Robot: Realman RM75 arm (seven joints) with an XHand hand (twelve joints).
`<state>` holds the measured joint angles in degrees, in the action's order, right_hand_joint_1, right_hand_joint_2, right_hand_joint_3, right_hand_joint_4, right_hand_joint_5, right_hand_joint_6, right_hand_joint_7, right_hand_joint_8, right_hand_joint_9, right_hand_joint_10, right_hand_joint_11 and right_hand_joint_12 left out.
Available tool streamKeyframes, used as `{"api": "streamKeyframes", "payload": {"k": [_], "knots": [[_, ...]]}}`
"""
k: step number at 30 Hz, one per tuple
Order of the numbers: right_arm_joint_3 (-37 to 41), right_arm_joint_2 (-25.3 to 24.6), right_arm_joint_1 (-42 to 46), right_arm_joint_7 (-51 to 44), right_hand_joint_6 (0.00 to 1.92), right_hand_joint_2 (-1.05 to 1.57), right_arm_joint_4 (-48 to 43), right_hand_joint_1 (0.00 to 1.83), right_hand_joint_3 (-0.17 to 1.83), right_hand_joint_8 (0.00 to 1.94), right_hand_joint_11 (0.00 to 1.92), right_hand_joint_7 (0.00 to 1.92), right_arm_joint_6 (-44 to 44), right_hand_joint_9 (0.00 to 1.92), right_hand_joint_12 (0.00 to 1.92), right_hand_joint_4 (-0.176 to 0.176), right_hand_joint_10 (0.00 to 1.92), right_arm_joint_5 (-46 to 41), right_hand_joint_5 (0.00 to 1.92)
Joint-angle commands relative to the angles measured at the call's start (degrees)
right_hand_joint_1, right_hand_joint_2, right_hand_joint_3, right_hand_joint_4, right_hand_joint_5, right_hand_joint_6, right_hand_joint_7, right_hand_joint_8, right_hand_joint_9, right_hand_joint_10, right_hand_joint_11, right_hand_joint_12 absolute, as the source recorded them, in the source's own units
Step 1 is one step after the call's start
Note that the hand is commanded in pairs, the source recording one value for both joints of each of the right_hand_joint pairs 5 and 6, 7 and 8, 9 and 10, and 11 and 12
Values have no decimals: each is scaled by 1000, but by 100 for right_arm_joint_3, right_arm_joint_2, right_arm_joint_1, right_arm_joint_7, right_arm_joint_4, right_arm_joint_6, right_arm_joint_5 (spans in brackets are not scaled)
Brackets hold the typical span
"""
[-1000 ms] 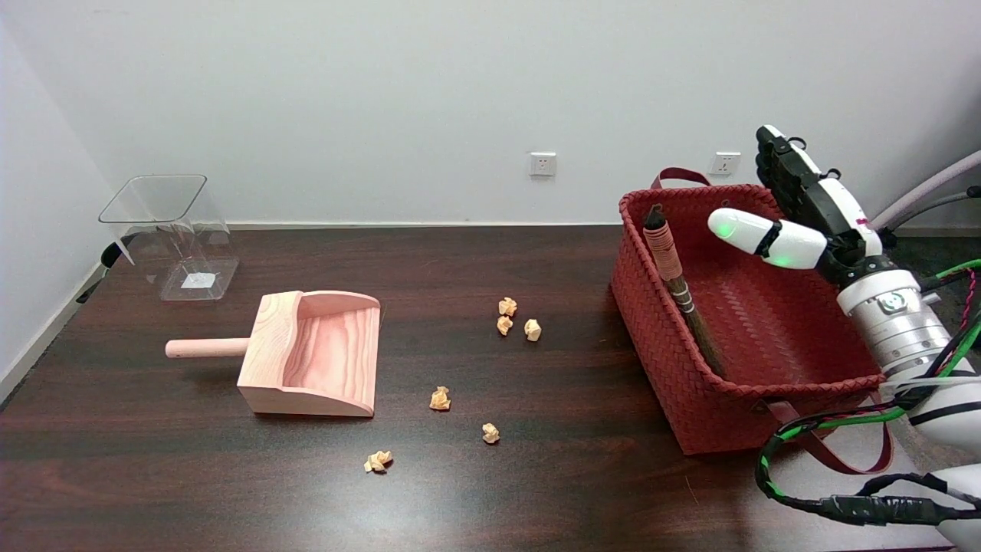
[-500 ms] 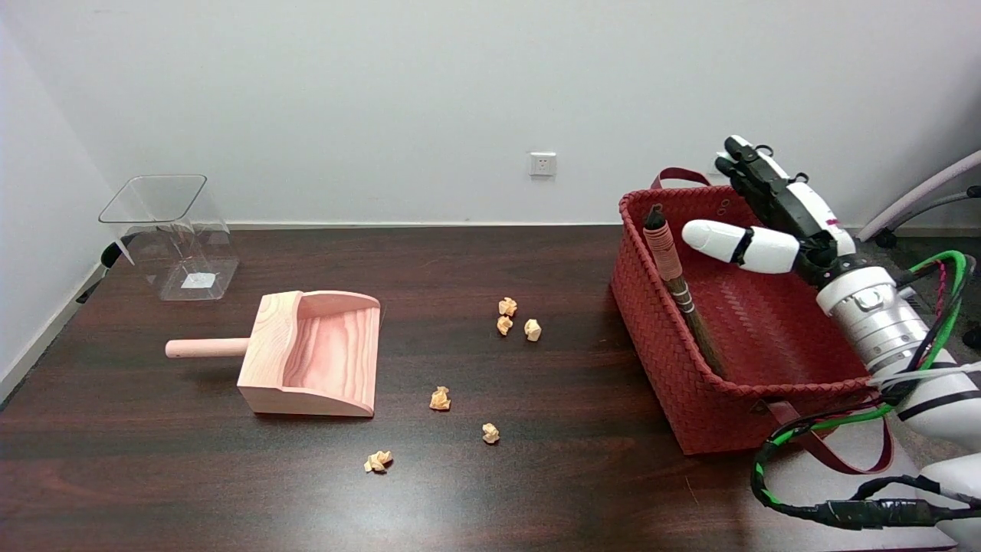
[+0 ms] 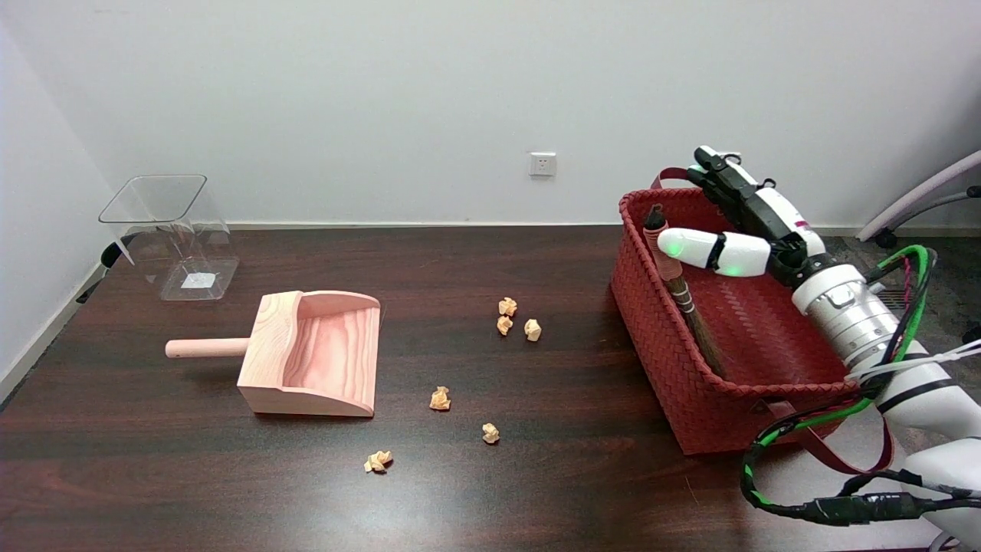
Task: Pick up the broom by its handle.
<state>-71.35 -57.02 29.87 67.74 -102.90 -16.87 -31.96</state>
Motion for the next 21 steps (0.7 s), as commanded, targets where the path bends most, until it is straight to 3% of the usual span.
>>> {"api": "streamKeyframes", "payload": {"k": [1,21], "knots": [[-444,136,-271,11,48,442,218,852,213,216,48,216,178,48,48,0,48,5,48],[-1013,138,-678,11,46,443,580,844,203,220,46,220,179,46,46,0,46,5,46]]}}
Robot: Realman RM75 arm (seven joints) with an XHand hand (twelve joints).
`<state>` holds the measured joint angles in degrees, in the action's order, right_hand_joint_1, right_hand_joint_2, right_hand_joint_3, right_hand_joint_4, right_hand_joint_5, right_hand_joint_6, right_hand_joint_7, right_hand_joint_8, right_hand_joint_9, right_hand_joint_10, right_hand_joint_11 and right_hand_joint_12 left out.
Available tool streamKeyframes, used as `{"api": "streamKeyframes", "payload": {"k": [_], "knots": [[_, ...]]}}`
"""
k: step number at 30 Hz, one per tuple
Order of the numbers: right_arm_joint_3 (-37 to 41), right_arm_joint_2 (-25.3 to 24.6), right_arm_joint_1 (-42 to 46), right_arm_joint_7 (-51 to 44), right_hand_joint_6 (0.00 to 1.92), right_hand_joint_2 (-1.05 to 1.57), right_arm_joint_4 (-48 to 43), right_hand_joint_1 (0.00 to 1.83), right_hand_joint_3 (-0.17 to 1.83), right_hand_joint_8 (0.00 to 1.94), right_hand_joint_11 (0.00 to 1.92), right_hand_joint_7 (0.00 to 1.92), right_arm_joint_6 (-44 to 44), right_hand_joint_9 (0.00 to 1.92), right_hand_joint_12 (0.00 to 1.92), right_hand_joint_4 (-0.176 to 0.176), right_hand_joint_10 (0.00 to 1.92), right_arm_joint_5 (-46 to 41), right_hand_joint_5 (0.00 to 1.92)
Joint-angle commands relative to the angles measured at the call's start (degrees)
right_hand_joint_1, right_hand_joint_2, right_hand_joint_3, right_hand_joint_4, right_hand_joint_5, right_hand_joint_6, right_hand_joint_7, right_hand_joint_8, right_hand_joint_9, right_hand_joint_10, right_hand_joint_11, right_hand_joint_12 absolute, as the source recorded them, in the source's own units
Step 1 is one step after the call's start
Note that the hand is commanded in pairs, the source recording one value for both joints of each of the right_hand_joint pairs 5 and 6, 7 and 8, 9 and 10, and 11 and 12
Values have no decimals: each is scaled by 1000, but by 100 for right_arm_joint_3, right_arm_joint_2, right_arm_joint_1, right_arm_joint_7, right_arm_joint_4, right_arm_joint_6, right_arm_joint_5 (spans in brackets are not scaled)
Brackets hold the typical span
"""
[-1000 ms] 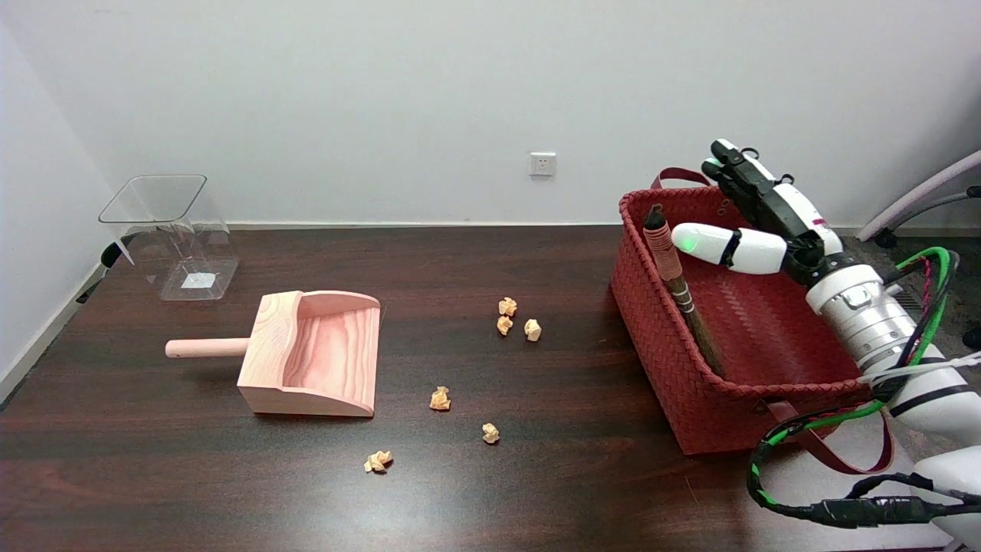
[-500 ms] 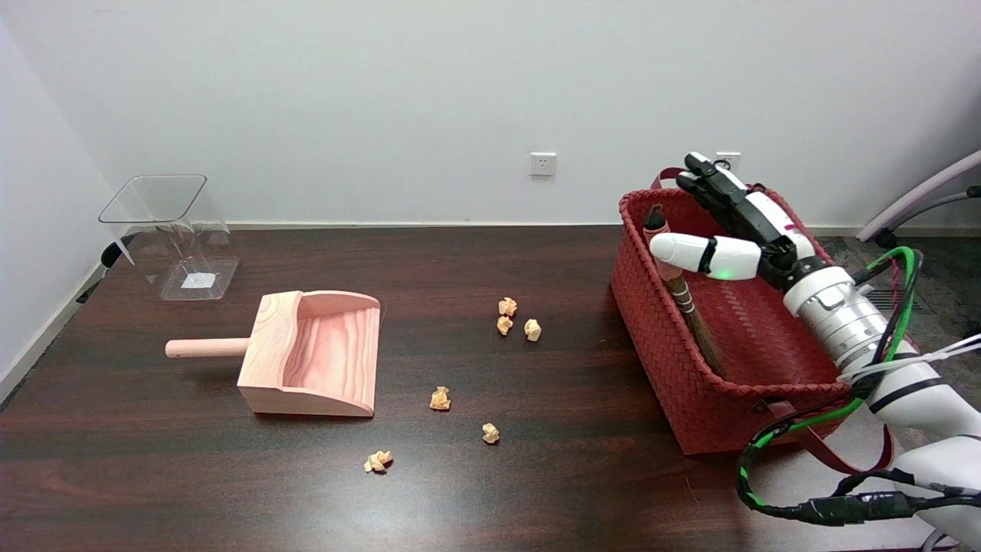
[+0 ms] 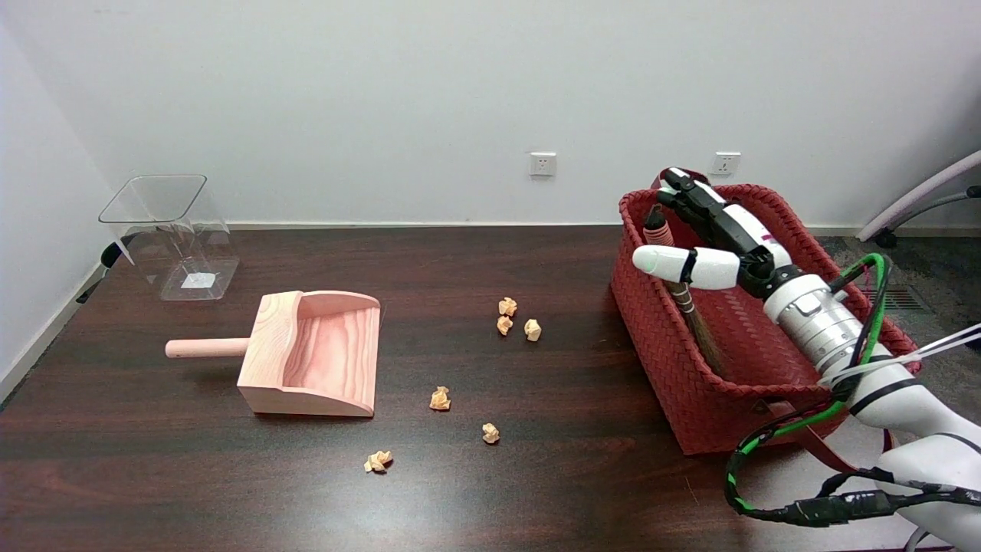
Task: Pick up the broom by its handle.
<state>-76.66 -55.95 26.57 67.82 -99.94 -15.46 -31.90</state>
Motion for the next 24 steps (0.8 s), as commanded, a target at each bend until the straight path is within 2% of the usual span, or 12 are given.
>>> {"api": "streamKeyframes", "payload": {"k": [1,18,24], "knots": [[-496,31,-364,4,46,443,298,844,202,221,46,221,38,46,46,0,46,0,46],[-531,23,-431,12,68,448,254,846,194,459,68,459,101,68,68,0,68,-30,68],[-525,23,-431,12,111,450,229,845,193,656,111,656,102,111,111,0,111,-80,111]]}}
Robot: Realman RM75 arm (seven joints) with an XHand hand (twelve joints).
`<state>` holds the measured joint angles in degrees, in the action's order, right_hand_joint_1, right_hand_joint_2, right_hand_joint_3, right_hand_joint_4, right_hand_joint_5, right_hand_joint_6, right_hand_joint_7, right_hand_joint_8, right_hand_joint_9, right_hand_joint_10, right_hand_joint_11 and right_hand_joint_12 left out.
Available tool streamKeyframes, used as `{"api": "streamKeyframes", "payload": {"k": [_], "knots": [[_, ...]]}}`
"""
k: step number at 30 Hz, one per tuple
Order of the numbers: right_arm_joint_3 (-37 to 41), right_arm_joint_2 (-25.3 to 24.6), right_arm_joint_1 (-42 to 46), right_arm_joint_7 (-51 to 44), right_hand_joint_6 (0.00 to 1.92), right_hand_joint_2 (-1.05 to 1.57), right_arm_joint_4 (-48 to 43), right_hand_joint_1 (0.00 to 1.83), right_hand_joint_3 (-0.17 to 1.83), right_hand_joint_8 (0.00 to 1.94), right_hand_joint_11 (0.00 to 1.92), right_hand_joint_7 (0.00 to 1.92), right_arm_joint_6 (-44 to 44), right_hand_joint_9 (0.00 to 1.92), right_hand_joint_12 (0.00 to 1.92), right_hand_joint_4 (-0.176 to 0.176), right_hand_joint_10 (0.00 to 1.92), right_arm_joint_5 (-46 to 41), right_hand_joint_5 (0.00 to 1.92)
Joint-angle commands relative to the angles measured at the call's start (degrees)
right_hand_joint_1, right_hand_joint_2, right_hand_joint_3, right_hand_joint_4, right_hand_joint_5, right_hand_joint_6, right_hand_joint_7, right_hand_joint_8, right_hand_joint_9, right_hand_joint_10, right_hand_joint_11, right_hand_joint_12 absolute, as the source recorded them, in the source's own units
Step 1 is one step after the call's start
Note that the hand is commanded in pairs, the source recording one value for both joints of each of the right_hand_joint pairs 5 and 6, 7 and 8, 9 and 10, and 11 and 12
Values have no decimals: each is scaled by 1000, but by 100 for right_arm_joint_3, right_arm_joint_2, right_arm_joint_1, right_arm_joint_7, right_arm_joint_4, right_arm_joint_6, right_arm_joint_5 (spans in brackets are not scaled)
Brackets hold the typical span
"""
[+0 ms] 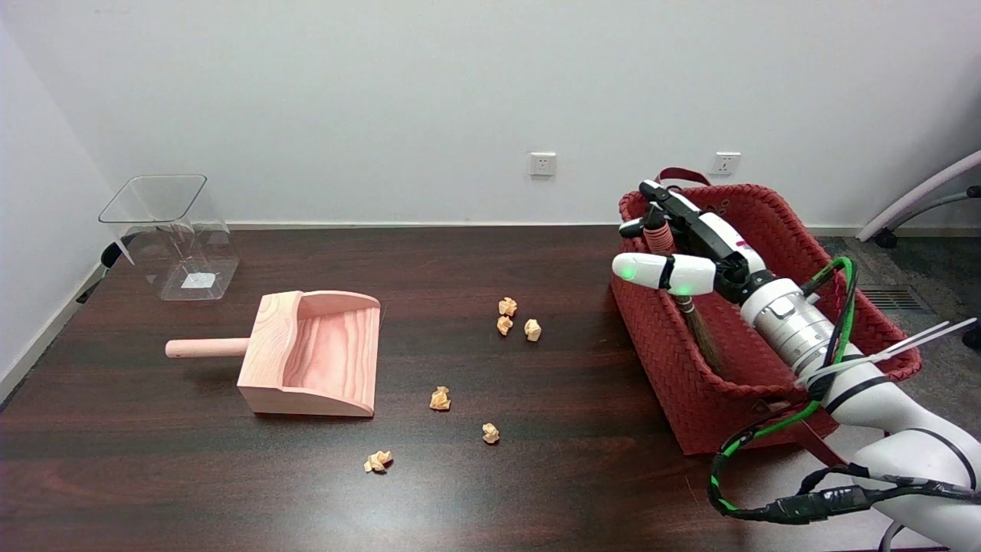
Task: Pick up the broom by its handle.
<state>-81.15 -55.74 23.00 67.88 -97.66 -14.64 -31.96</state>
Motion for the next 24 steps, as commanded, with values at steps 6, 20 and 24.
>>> {"api": "streamKeyframes", "payload": {"k": [6,20,24], "knots": [[-53,-6,-52,5,125,452,-37,846,195,784,125,784,20,125,125,0,125,-75,125],[-43,-29,-11,236,183,483,-31,838,181,1100,183,1100,-28,183,183,0,183,-83,183],[-43,-37,5,237,293,510,-39,822,165,1342,293,1342,-28,293,293,0,293,-83,293]]}}
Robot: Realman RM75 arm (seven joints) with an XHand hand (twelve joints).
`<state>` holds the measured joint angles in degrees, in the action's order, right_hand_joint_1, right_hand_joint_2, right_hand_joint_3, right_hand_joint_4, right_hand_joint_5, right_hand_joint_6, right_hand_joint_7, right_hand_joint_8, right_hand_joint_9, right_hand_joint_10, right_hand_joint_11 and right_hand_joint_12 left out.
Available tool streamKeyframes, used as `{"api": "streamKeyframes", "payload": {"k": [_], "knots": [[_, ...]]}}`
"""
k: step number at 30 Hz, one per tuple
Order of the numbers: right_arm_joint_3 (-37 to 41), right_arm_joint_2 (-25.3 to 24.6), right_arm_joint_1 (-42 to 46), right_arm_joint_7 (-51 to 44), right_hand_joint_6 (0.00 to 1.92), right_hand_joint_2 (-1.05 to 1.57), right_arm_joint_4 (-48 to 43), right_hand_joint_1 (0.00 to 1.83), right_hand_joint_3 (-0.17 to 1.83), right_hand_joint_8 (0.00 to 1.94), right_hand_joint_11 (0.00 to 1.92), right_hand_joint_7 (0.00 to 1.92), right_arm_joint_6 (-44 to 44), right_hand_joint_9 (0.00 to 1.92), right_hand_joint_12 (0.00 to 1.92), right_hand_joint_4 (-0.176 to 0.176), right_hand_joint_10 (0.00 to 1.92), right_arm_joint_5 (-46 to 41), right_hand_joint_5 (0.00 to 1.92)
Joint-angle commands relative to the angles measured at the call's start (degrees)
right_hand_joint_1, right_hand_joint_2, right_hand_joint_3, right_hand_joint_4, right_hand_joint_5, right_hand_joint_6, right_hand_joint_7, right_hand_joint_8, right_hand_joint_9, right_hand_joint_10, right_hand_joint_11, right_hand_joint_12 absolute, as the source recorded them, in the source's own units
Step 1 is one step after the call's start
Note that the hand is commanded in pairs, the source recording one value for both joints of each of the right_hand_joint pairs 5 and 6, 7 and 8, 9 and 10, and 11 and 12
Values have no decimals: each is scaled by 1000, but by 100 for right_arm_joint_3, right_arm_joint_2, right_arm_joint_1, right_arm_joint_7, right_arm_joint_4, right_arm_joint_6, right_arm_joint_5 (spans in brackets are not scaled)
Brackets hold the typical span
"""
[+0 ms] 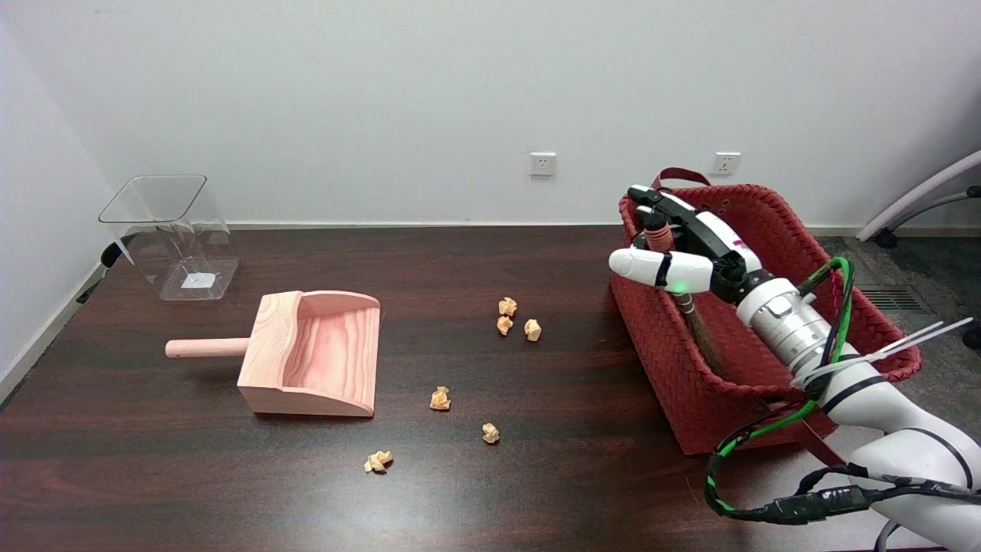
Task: Pick up the broom by its handle.
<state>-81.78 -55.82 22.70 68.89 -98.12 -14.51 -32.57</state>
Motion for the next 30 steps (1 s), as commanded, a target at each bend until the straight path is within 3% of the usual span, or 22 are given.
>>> {"api": "streamKeyframes", "payload": {"k": [1,6,16,21,27,28,29,30], "knots": [[20,-30,36,136,339,518,7,832,161,1384,339,1384,-40,339,339,0,339,-21,339],[20,-36,60,136,670,534,23,825,166,1473,670,1473,-40,670,670,0,670,25,670],[27,-61,124,88,875,552,6,815,162,1508,875,1508,-40,875,875,0,875,51,875],[44,-62,116,80,1190,577,15,813,140,1588,1190,1588,-56,1190,1190,0,1190,51,1190],[92,-62,115,80,1347,602,31,818,128,1707,1347,1707,-80,1347,1347,0,1347,51,1347],[-329,-41,327,650,1355,603,-969,819,129,1724,1355,1724,-206,1355,1355,0,1355,217,1355],[20,-58,155,180,1360,604,-162,819,128,1731,1360,1731,-104,1360,1360,0,1360,82,1360],[107,-62,115,72,1365,605,23,819,128,1737,1365,1737,-80,1365,1365,0,1365,51,1365]]}}
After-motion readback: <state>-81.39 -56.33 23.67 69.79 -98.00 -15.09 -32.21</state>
